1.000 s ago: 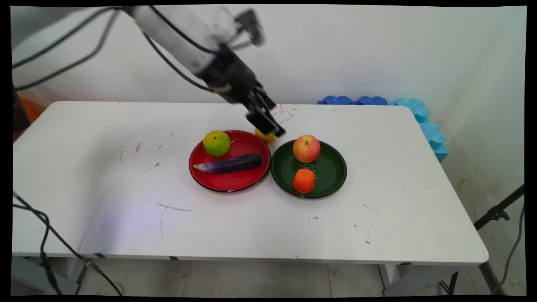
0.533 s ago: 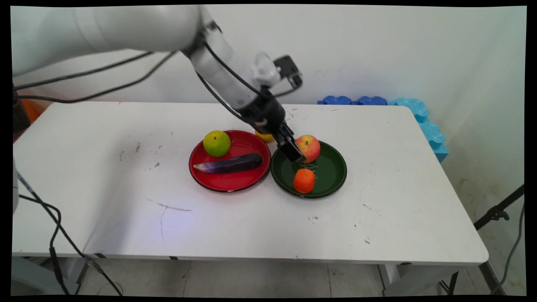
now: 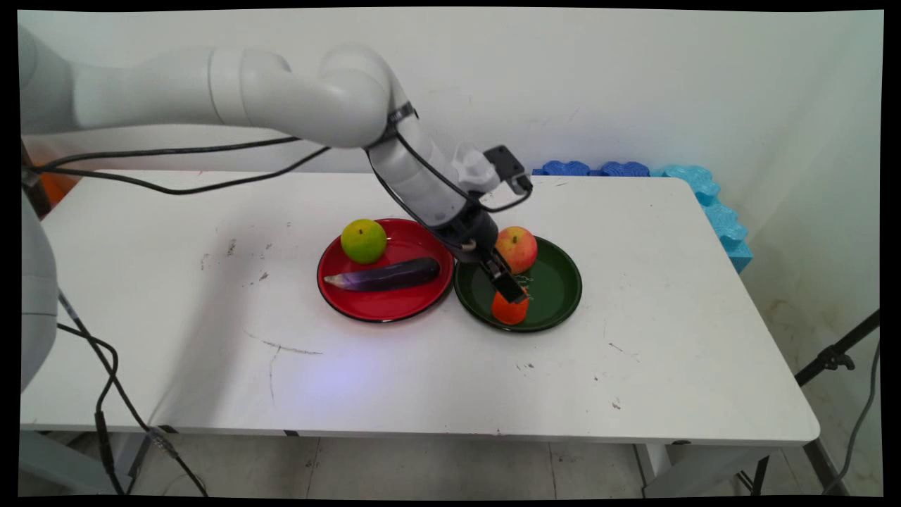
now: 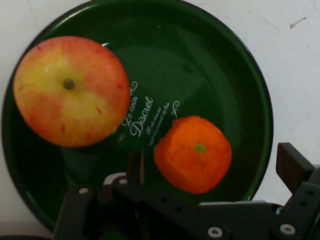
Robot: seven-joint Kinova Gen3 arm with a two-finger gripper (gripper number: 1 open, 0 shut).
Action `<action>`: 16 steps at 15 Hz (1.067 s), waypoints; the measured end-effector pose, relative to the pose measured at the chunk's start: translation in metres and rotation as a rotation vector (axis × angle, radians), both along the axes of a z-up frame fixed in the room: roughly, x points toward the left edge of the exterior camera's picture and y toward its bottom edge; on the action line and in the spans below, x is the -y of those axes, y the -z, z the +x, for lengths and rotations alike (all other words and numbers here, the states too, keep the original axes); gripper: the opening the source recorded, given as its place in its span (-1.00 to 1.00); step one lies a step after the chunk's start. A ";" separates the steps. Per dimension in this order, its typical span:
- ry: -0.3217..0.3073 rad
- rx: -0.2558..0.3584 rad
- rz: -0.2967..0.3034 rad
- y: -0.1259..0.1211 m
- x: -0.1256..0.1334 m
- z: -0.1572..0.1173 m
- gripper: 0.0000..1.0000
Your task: Pick up the mandarin from the green plate, then place the picked object on the table
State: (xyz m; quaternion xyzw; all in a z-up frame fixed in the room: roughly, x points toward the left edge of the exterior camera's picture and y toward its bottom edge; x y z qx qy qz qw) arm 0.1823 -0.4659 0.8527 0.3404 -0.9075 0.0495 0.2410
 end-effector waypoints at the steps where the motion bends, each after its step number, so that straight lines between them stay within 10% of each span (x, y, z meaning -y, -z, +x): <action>1: -0.002 0.001 0.004 0.006 0.001 -0.002 1.00; 10: 0.007 0.017 0.013 0.043 0.005 -0.018 1.00; 11: 0.006 0.020 0.011 0.045 0.006 -0.018 -1.00; 16: 0.009 0.032 -0.007 0.045 0.009 -0.016 -1.00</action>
